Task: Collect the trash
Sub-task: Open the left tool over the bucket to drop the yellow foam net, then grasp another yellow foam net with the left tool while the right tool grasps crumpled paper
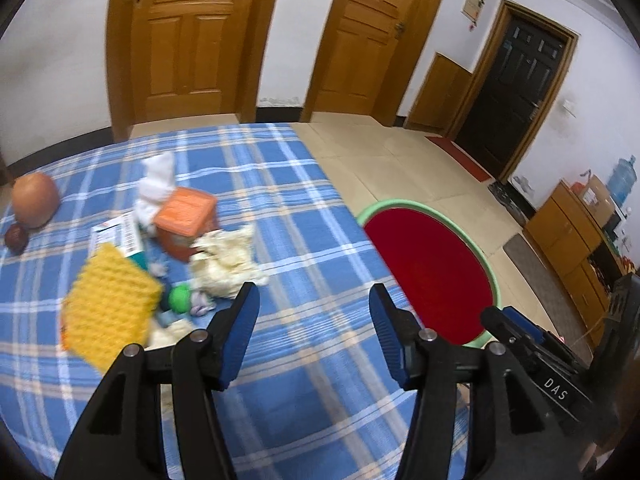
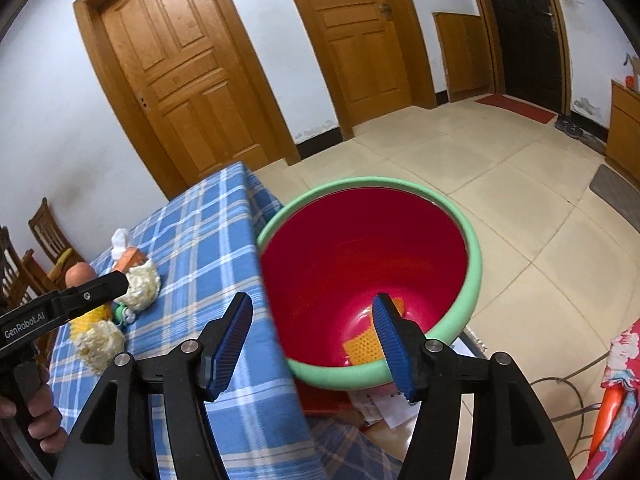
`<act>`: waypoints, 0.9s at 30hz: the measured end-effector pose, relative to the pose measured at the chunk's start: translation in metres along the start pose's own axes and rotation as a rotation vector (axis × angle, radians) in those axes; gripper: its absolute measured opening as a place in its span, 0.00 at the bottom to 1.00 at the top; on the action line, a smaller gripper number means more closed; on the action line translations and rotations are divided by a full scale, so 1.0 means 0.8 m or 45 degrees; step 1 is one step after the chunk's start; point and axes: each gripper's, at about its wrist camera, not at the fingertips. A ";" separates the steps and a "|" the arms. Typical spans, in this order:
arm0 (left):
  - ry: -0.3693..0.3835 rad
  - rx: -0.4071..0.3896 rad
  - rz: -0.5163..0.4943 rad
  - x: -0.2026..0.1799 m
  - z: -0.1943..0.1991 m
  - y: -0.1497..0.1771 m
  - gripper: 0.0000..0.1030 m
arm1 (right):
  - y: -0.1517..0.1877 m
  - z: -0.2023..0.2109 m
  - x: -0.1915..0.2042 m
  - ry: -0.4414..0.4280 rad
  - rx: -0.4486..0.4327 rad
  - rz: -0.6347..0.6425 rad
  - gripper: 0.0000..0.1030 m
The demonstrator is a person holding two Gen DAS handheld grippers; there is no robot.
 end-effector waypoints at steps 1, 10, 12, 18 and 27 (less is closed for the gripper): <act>-0.011 -0.003 0.012 0.005 0.005 0.003 0.56 | 0.002 0.001 0.004 -0.006 0.002 0.007 0.62; -0.118 -0.014 0.117 0.057 0.032 0.028 0.57 | 0.019 0.005 0.031 -0.043 0.028 0.064 0.66; -0.142 -0.010 0.141 0.068 0.035 0.033 0.57 | 0.023 0.002 0.037 -0.046 0.037 0.073 0.66; -0.216 0.023 0.211 0.105 0.035 0.049 0.58 | 0.034 -0.007 0.055 -0.052 0.067 0.109 0.67; -0.248 0.077 0.260 0.132 0.014 0.063 0.61 | 0.044 -0.021 0.069 -0.049 0.109 0.134 0.71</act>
Point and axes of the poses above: each gripper's, at about its wrist camera, not at the fingertips, and z roughly against the way its jaws point, x to its left, y to its underside, and after that the axes turned 15 degrees about -z, right-handed
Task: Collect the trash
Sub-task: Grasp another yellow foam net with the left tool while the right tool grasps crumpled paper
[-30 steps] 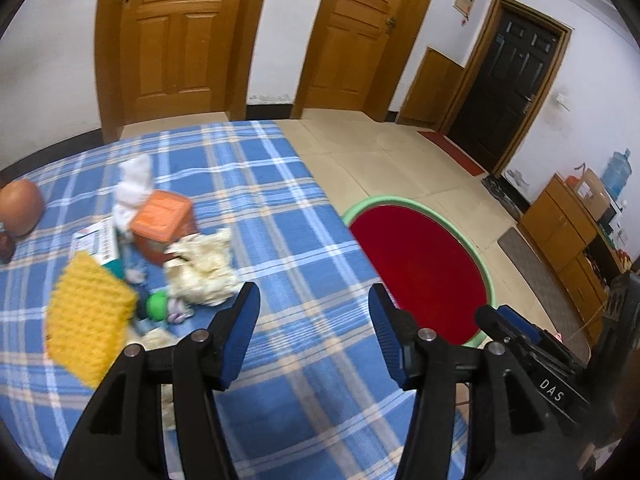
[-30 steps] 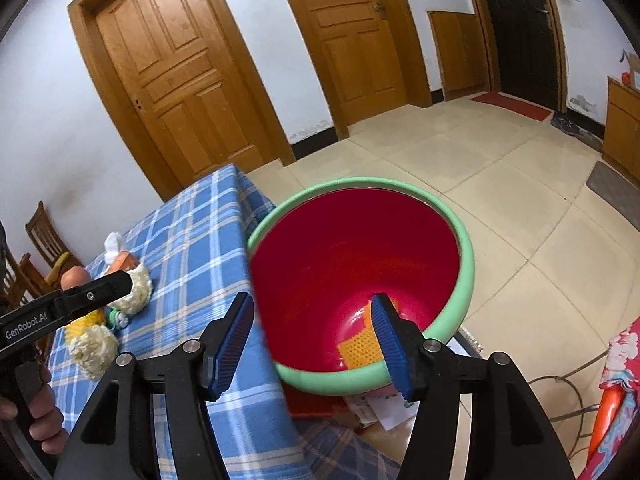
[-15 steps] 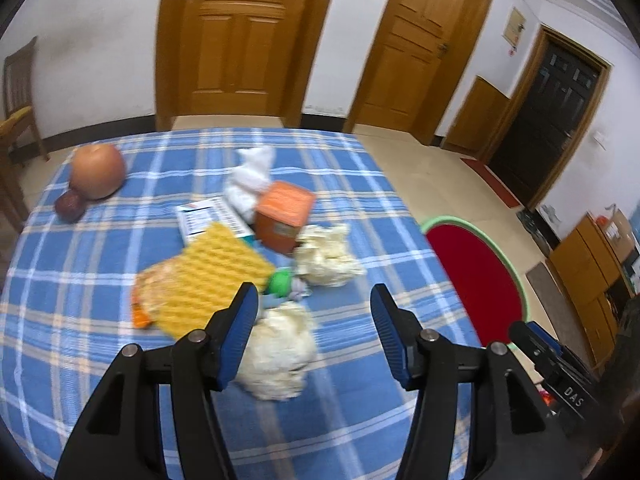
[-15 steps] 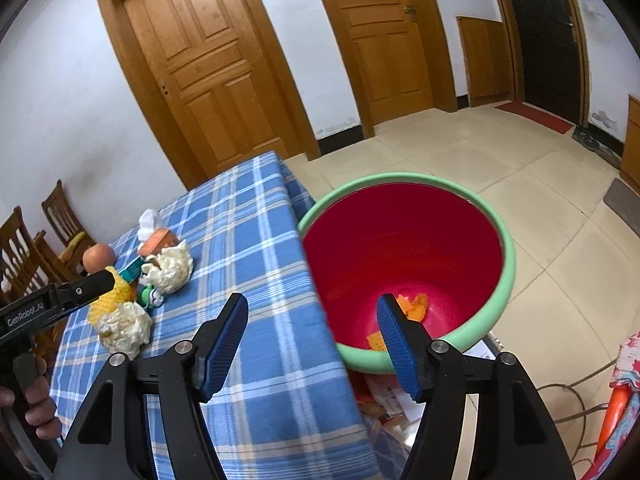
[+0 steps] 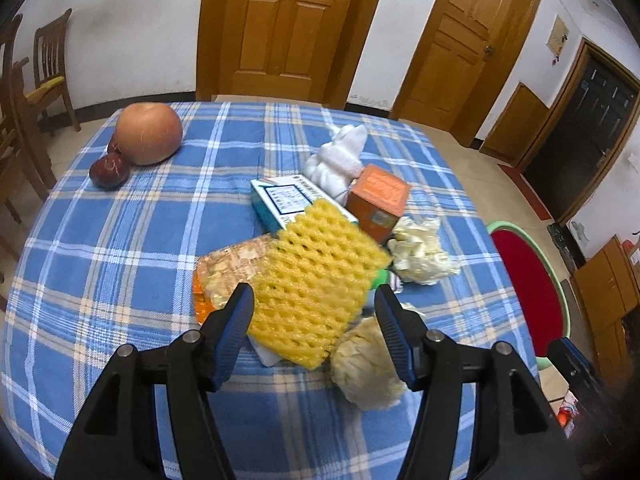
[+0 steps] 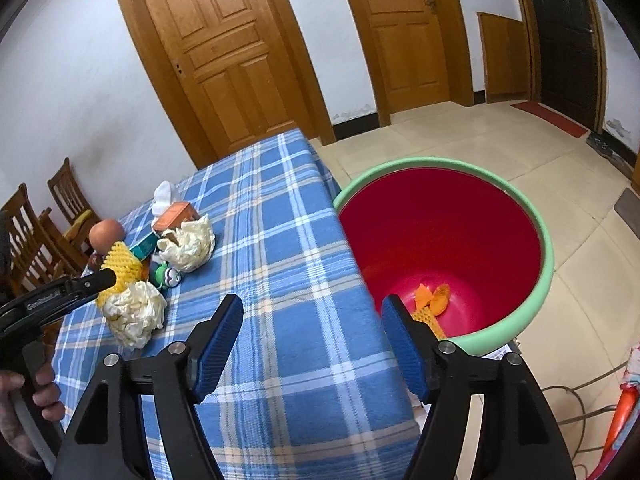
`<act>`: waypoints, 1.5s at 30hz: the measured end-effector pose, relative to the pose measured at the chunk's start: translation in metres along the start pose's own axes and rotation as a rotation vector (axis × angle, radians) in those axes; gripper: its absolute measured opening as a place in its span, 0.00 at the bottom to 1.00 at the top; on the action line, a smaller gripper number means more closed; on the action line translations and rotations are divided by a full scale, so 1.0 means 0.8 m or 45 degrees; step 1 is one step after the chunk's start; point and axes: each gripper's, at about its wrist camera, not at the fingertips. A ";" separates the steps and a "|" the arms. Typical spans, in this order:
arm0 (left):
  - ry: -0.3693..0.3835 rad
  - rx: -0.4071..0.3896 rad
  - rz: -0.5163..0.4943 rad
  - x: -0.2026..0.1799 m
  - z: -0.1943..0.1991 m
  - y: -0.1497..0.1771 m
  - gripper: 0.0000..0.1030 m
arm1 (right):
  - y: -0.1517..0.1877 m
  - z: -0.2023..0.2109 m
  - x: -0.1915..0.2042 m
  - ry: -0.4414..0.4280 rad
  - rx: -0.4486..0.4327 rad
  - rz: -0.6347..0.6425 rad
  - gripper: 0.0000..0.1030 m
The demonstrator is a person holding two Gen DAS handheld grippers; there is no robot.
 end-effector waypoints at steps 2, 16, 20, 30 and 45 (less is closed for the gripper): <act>-0.009 0.001 0.002 0.003 -0.005 0.001 0.61 | 0.001 -0.003 0.001 0.005 0.008 0.003 0.71; 0.062 -0.055 0.060 0.026 0.002 0.015 0.21 | 0.010 -0.011 0.012 -0.010 0.040 0.024 0.71; 0.077 -0.096 0.077 0.034 0.018 0.018 0.20 | 0.014 -0.013 0.025 -0.029 0.053 0.056 0.71; 0.064 -0.174 0.127 0.064 0.067 0.039 0.20 | 0.031 -0.019 0.091 -0.145 0.106 0.181 0.71; 0.072 -0.159 0.227 0.109 0.070 0.078 0.20 | 0.072 -0.079 0.175 -0.230 0.297 0.237 0.71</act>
Point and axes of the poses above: each gripper's, at about its wrist camera, not at the fingertips, and z roughly against the way its jaws point, x to its left, y to its underside, and after that the axes turned 15 degrees about -z, right-handed
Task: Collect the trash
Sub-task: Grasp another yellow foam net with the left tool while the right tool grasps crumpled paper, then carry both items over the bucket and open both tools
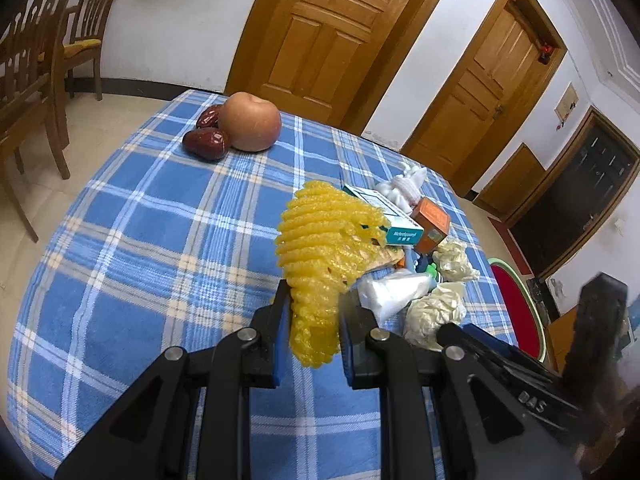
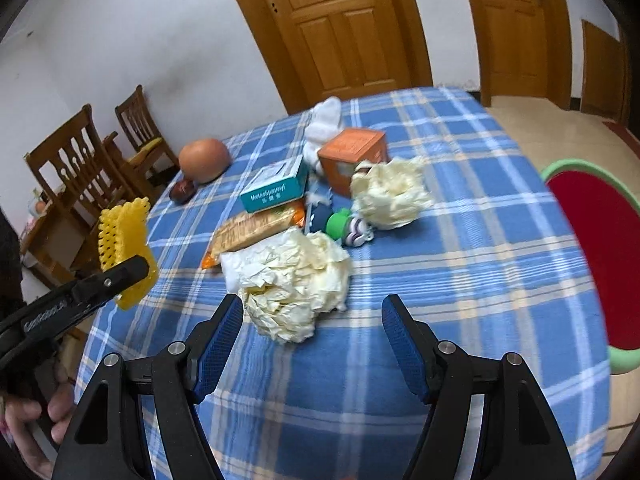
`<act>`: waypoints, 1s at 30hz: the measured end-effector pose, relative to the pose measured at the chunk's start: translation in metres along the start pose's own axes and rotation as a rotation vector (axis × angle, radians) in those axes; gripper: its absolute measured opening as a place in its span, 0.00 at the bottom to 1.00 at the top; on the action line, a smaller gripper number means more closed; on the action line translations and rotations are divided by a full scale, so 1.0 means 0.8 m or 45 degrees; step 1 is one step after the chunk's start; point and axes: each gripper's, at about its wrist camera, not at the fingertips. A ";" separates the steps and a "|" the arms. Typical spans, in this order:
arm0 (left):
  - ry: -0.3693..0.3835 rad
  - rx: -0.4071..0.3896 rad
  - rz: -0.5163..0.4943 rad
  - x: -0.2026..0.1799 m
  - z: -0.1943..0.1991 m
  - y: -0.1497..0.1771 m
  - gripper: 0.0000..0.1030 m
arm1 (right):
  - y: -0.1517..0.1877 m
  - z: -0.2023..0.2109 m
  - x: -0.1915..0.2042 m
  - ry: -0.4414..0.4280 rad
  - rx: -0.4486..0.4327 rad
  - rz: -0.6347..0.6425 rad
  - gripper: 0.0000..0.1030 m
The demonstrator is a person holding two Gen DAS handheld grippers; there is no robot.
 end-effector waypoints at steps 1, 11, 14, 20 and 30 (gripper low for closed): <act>0.005 0.002 0.000 0.001 -0.001 0.001 0.20 | -0.001 -0.006 0.000 0.002 0.012 -0.013 0.71; 0.036 0.027 -0.016 -0.009 -0.007 0.005 0.20 | -0.005 -0.016 0.000 -0.061 0.041 -0.048 0.49; 0.038 0.031 -0.026 -0.013 -0.006 0.006 0.20 | -0.002 -0.011 0.000 -0.072 0.027 -0.040 0.44; 0.048 0.030 -0.048 -0.026 -0.002 0.004 0.20 | 0.004 0.008 -0.005 -0.097 0.000 -0.040 0.35; 0.124 0.022 -0.116 -0.070 0.006 -0.002 0.20 | 0.009 0.078 -0.027 -0.125 -0.146 -0.060 0.32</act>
Point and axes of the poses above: each gripper's, at about its wrist camera, not at the fingertips, and z roughly against the way its jaws point, x to its left, y to its underside, and after that the axes turned 15 degrees about -z, right-handed
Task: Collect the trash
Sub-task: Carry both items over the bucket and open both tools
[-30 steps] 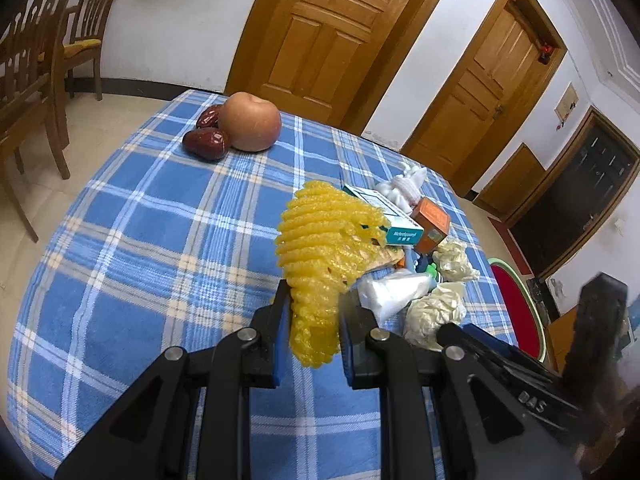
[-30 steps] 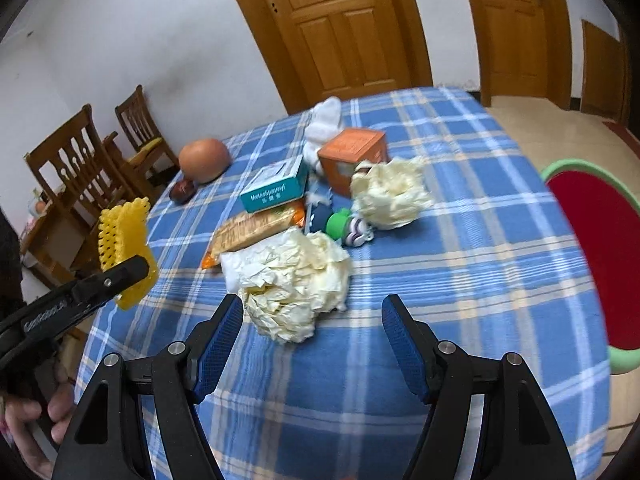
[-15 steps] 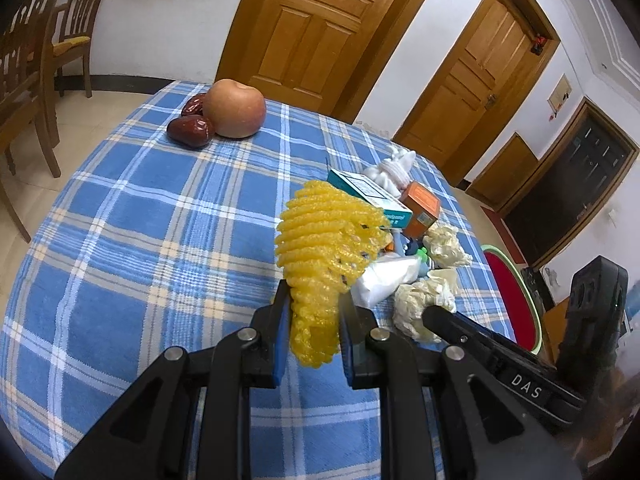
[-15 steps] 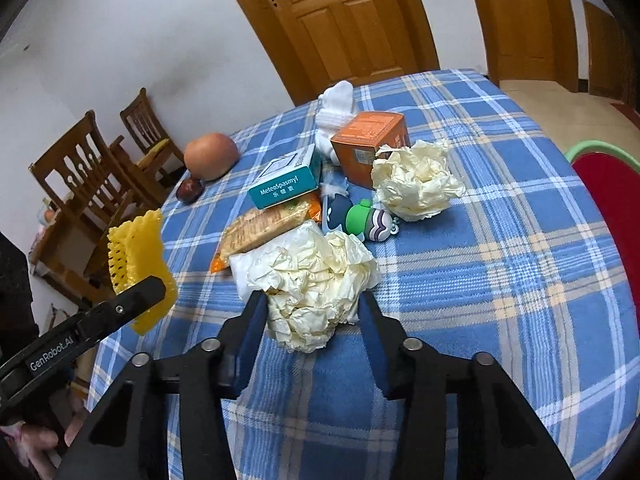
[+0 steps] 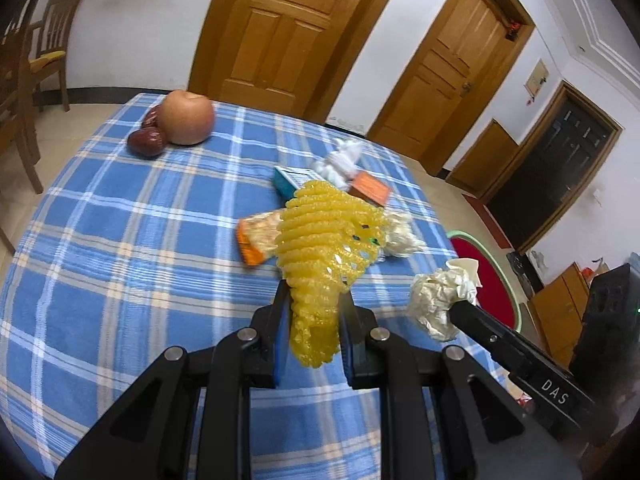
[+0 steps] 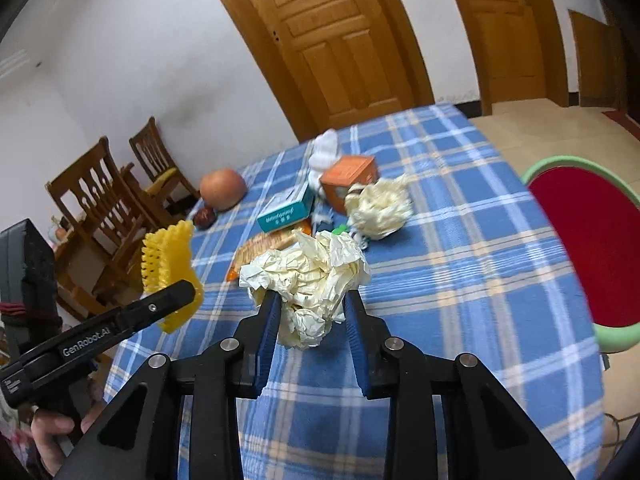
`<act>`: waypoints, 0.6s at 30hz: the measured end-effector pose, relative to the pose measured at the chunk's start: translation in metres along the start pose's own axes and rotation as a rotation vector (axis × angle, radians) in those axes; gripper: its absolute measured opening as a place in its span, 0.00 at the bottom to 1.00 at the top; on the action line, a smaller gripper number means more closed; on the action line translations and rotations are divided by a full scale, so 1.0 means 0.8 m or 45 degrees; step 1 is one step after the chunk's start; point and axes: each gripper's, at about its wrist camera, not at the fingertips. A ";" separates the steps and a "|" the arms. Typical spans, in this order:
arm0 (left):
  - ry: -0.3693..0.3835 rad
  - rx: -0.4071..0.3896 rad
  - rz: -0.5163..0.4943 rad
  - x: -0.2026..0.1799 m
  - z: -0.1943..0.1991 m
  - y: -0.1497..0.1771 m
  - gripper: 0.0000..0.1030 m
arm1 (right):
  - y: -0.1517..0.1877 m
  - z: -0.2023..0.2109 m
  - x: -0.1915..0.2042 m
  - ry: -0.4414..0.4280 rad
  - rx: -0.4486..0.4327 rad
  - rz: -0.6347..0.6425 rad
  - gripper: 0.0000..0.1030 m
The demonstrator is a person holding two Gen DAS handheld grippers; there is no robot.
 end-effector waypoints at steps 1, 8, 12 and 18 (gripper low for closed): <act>0.006 0.001 -0.006 -0.004 0.000 -0.001 0.20 | -0.001 0.006 -0.002 -0.003 -0.012 -0.005 0.32; 0.062 0.004 -0.060 -0.037 -0.004 -0.013 0.20 | -0.011 0.046 -0.026 -0.002 -0.106 -0.045 0.32; 0.111 0.017 -0.101 -0.062 -0.014 -0.022 0.20 | -0.018 0.061 -0.044 0.006 -0.141 -0.079 0.32; 0.162 0.030 -0.167 -0.097 -0.030 -0.037 0.20 | -0.028 0.082 -0.072 0.034 -0.207 -0.129 0.32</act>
Point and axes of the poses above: each gripper's, at about its wrist camera, not at the fingertips, and z roughly against the way its jaws point, x to its left, y to its underside, and after that the axes turned 15 degrees about -z, right-handed
